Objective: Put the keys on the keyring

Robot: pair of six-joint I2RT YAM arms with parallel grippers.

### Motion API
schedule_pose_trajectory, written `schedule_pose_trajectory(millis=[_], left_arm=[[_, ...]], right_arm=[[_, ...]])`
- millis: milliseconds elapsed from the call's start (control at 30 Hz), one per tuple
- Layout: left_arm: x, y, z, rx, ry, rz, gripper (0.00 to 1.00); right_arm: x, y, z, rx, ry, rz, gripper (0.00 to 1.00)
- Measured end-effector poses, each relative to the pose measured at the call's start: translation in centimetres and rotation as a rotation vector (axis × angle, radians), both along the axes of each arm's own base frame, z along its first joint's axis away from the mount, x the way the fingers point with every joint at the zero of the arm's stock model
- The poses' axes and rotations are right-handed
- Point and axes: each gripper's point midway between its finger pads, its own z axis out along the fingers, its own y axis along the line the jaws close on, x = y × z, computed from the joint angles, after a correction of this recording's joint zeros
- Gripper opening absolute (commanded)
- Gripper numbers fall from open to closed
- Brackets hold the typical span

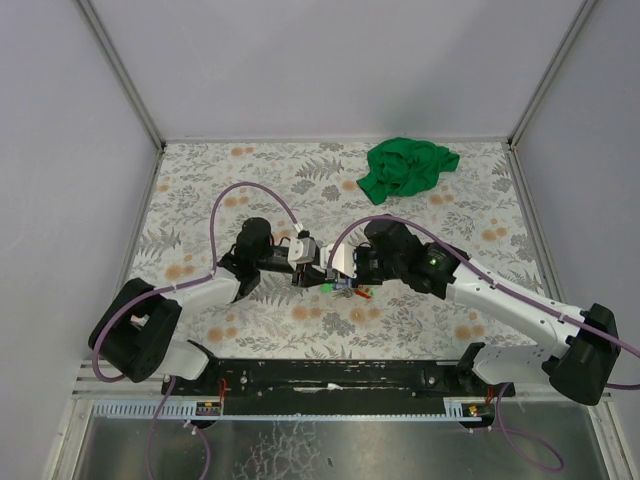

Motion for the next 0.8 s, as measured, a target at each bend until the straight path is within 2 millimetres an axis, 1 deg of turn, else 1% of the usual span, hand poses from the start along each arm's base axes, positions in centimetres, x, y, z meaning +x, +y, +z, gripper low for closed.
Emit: schedule_pose_trajectory(millis=[267, 467, 600, 800], left_arm=[[0.02, 0.09, 0.50, -0.011, -0.003, 0.006, 0.37], [-0.08, 0.16, 0.74, -0.014, -0.008, 0.005, 0.35], [-0.24, 0.16, 0.75, -0.015, -0.006, -0.005, 0.30], [-0.19, -0.01, 0.78, -0.014, 0.003, -0.019, 0.17]], right_arm=[[-0.29, 0.31, -0.33, 0.000, 0.015, 0.023, 0.00], [-0.24, 0.38, -0.72, -0.011, 0.021, 0.026, 0.00], [-0.13, 0.52, -0.47, -0.007, 0.018, 0.027, 0.00], [-0.08, 0.61, -0.52, -0.010, 0.017, 0.031, 0.00]])
